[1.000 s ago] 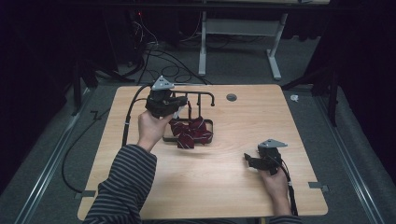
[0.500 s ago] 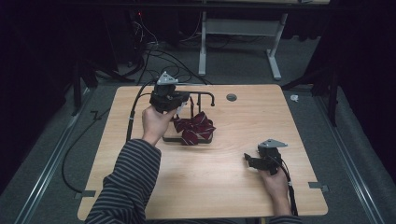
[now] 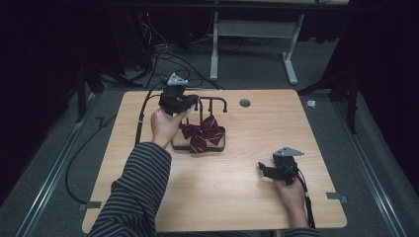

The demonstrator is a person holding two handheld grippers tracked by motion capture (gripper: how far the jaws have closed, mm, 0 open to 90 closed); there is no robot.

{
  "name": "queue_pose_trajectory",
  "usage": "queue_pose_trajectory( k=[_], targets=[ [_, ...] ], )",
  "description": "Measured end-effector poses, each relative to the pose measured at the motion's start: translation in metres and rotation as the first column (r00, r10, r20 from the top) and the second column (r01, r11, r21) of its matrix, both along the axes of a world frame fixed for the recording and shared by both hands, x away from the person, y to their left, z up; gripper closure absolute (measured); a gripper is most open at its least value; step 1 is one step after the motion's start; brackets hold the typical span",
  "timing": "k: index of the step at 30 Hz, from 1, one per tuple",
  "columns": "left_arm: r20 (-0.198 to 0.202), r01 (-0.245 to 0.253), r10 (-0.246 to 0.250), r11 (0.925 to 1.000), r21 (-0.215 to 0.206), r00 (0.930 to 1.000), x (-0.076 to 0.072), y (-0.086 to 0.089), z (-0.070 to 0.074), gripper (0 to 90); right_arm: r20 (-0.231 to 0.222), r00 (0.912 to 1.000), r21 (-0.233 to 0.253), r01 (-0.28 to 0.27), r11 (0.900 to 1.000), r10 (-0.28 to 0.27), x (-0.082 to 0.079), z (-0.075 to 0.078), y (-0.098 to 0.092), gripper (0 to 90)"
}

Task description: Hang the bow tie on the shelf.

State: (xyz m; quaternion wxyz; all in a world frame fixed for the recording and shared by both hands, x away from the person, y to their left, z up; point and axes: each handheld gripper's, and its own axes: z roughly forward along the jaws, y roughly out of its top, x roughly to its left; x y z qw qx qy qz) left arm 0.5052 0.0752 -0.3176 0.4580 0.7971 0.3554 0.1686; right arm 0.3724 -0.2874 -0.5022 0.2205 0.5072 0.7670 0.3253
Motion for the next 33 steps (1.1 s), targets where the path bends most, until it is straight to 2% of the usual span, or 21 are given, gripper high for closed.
queue_pose_trajectory(
  k=[3,19,26,33],
  targets=[
    [0.001,-0.009,0.009,0.9999,-0.011,1.0000,0.003,0.000,0.001,87.1,-0.001,1.0000,0.000,-0.001,1.000,0.001,0.000,0.000,0.000,32.1],
    [0.018,-0.036,0.037,0.9992,-0.014,0.9992,0.012,-0.002,0.005,87.1,0.000,1.0000,0.000,-0.001,1.000,0.001,0.000,0.000,0.000,32.1],
    [0.042,-0.042,0.042,0.9991,-0.007,0.9983,0.012,-0.005,0.006,87.1,-0.001,1.0000,0.001,-0.002,1.000,0.002,0.000,0.000,0.000,32.1],
    [0.031,-0.049,0.049,0.9988,-0.005,0.9983,0.014,-0.002,0.004,86.9,-0.001,1.0000,0.002,-0.002,1.000,0.002,0.000,0.000,0.000,32.1]
  ],
)
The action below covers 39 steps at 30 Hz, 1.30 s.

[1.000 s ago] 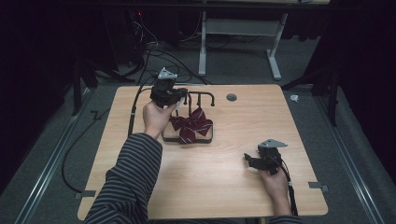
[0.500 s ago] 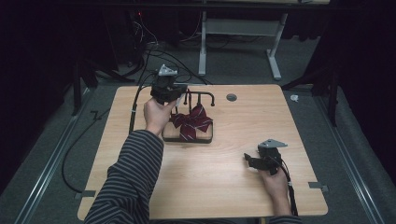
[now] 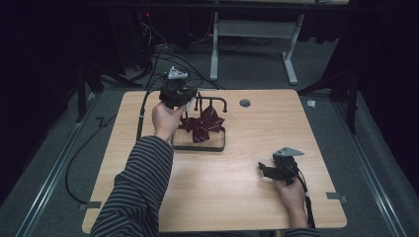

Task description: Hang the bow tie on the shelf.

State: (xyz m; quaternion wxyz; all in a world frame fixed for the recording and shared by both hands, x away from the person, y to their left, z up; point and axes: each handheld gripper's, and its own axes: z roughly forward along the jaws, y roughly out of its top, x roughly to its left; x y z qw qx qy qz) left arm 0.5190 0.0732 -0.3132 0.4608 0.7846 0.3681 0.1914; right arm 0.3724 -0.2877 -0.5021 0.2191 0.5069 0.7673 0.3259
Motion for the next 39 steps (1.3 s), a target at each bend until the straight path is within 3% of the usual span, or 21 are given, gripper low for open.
queue_pose_trajectory(
  k=[20,26,33,39],
  targets=[
    [-0.041,0.008,-0.007,0.9995,0.032,0.9991,0.001,-0.002,-0.014,84.9,-0.003,1.0000,0.005,0.002,1.000,-0.002,0.000,0.000,0.000,32.1],
    [-0.049,0.014,-0.013,0.9996,0.024,0.9987,0.002,0.000,-0.015,81.3,-0.002,1.0000,0.002,0.001,1.000,-0.001,0.000,0.000,0.000,32.0],
    [-0.019,0.018,-0.018,0.9997,0.016,0.9997,-0.004,0.004,-0.013,77.5,0.000,1.0000,-0.001,0.002,1.000,-0.002,0.000,0.000,0.000,32.1],
    [-0.019,0.021,-0.021,0.9997,0.008,0.9996,-0.009,0.011,-0.010,73.4,0.000,1.0000,-0.003,0.002,1.000,-0.002,0.000,0.000,0.000,32.1]
  ],
)
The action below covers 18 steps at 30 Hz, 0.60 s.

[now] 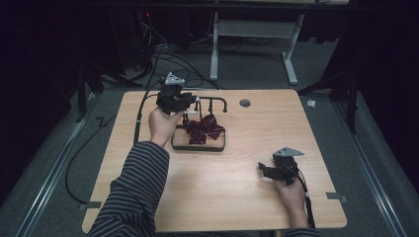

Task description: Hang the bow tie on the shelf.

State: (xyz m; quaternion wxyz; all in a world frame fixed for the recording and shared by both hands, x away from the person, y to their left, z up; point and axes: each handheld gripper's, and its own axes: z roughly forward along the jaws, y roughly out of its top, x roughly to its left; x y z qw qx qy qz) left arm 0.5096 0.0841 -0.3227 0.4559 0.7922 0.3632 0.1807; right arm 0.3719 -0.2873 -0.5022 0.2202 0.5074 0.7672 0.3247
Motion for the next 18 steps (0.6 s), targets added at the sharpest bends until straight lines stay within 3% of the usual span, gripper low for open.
queue_pose_trajectory(
  k=[18],
  targets=[
    [0.009,-0.009,0.009,1.0000,-0.004,0.9999,-0.020,0.019,0.001,65.6,-0.001,1.0000,0.001,0.000,1.000,0.000,0.000,0.000,0.000,32.1]
  ],
)
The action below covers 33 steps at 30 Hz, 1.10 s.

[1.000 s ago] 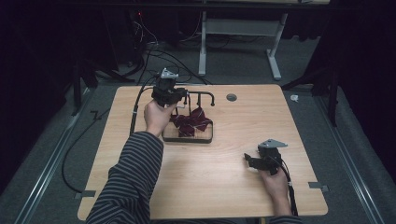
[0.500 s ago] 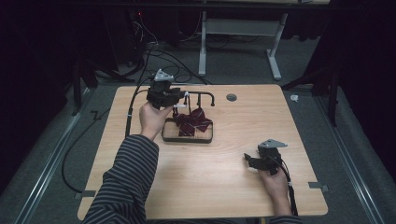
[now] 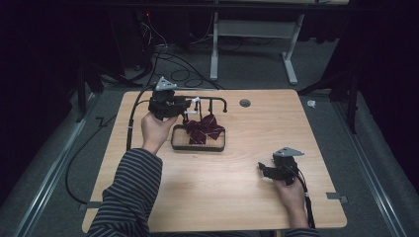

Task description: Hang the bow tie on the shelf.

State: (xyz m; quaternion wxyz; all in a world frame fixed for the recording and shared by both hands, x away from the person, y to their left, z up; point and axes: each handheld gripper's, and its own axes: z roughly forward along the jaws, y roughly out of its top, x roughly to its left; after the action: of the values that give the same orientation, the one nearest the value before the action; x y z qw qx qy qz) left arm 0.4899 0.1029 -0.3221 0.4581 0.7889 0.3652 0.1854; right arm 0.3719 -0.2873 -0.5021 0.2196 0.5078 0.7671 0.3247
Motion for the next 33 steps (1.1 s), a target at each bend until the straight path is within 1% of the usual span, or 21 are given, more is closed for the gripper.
queue_pose_trajectory(
  k=[4,9,11,15,20,21,23,27,29,31,33],
  targets=[
    [0.008,-0.002,0.002,0.9999,-0.011,1.0000,-0.007,0.005,-0.001,65.1,0.001,1.0000,-0.002,0.000,1.000,0.000,0.000,0.000,0.000,32.1],
    [0.000,-0.005,0.005,1.0000,-0.008,1.0000,-0.011,0.012,-0.004,65.1,0.001,1.0000,-0.002,-0.001,1.000,0.001,0.000,0.000,0.000,32.1],
    [0.003,-0.011,0.011,0.9997,-0.022,0.9999,-0.014,0.014,-0.005,65.0,0.001,1.0000,-0.002,0.000,1.000,0.000,0.000,0.000,0.000,32.1],
    [0.009,-0.012,0.012,0.9995,-0.029,0.9999,-0.018,0.017,-0.007,65.1,0.002,1.0000,-0.003,-0.001,1.000,0.001,0.000,0.000,0.000,32.1],
    [0.007,-0.010,0.010,0.9996,-0.027,0.9999,-0.023,0.021,-0.009,64.9,0.001,1.0000,-0.002,0.000,1.000,0.000,0.000,0.000,0.000,32.2],
    [0.007,-0.012,0.012,0.9992,-0.038,0.9999,-0.024,0.022,-0.010,64.9,0.002,1.0000,-0.003,-0.001,1.000,0.001,0.000,0.000,0.000,32.1],
    [0.003,-0.011,0.011,0.9991,-0.040,0.9999,-0.027,0.025,-0.011,64.9,0.001,1.0000,-0.003,0.000,1.000,0.000,0.000,0.000,0.000,32.1],
    [-0.012,-0.013,0.012,0.9967,-0.080,0.9999,-0.034,0.033,-0.016,64.8,0.002,1.0000,-0.003,-0.001,1.000,0.001,0.000,0.000,0.000,32.1],
    [-0.013,-0.020,0.019,0.9962,-0.085,0.9997,-0.037,0.037,-0.018,64.8,0.001,1.0000,-0.003,0.000,1.000,0.000,0.000,0.000,0.000,32.0],
    [-0.018,-0.024,0.022,0.9964,-0.081,0.9996,-0.040,0.040,-0.020,64.7,0.001,1.0000,-0.003,0.001,1.000,-0.001,0.000,0.000,0.000,32.0],
    [-0.019,-0.028,0.027,0.9954,-0.092,0.9995,-0.042,0.044,-0.021,64.8,0.002,1.0000,-0.004,0.000,1.000,0.000,0.000,0.000,0.000,32.0]
  ],
)
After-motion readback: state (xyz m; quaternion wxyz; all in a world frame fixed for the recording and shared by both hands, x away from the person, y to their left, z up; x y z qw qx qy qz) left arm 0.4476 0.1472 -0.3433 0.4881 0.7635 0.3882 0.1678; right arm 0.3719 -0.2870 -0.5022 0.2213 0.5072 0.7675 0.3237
